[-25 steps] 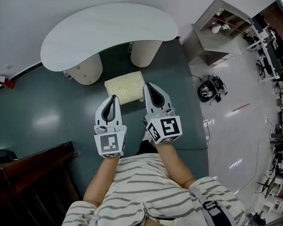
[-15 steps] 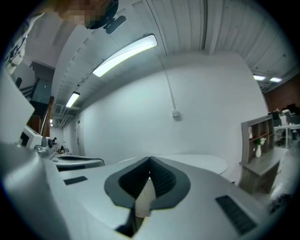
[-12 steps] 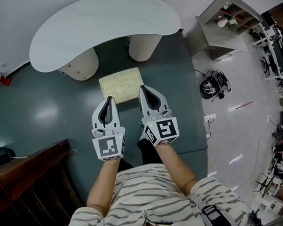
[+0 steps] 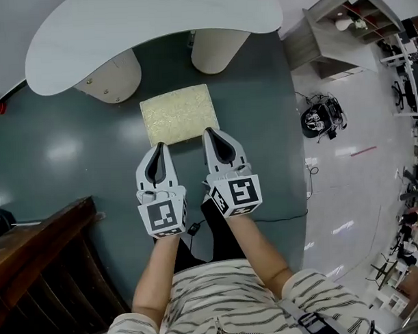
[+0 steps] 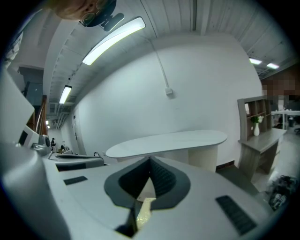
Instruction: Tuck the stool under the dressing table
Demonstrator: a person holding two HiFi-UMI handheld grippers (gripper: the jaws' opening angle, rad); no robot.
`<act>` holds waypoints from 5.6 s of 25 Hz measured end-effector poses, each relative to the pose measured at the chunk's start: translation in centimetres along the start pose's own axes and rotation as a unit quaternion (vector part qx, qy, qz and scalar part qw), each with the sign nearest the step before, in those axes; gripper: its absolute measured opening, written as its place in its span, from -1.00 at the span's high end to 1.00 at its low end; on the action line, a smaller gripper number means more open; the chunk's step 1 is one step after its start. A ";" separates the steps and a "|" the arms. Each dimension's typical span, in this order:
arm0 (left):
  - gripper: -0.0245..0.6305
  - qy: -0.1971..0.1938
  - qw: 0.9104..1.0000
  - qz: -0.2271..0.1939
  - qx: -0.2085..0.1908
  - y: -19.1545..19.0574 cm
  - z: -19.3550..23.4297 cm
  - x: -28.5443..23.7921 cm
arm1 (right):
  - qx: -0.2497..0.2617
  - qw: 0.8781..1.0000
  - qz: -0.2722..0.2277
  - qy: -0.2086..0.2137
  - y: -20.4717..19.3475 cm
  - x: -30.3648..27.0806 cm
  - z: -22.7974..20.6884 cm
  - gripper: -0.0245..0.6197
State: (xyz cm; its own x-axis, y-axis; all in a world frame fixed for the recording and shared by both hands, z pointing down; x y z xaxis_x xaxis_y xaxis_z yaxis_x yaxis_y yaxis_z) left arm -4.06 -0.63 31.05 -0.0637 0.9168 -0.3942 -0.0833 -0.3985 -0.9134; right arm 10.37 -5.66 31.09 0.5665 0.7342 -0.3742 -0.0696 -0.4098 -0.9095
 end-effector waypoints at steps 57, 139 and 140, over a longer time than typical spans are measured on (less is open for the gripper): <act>0.40 0.050 0.956 0.283 0.053 -41.6 4.7 -19.9 | -0.053 0.950 0.293 -0.090 -41.0 -18.8 -13.4 0.23; 0.38 0.024 0.952 0.303 0.027 -35.6 12.3 -37.9 | -0.056 0.954 0.289 -0.055 -34.7 -36.0 -17.1 0.22; 0.38 0.023 0.952 0.303 0.026 -35.5 12.4 -38.1 | -0.055 0.954 0.289 -0.056 -34.5 -36.2 -17.2 0.22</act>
State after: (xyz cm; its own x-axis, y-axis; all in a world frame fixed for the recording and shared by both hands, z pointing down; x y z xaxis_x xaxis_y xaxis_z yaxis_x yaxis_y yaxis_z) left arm -11.00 -21.70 79.75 -0.0730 0.5180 -0.8523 -0.0949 -0.8543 -0.5111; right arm 6.41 -27.40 79.18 0.3681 0.4189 -0.8301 -0.2533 -0.8138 -0.5230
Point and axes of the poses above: the fingertips, and each gripper's own axes: x backward along the fingers, z to its left, y out of its top, the point moved 6 cm from there along x, backward along the fingers, and after that the axes turned 6 degrees about z, right-handed, at the moved point
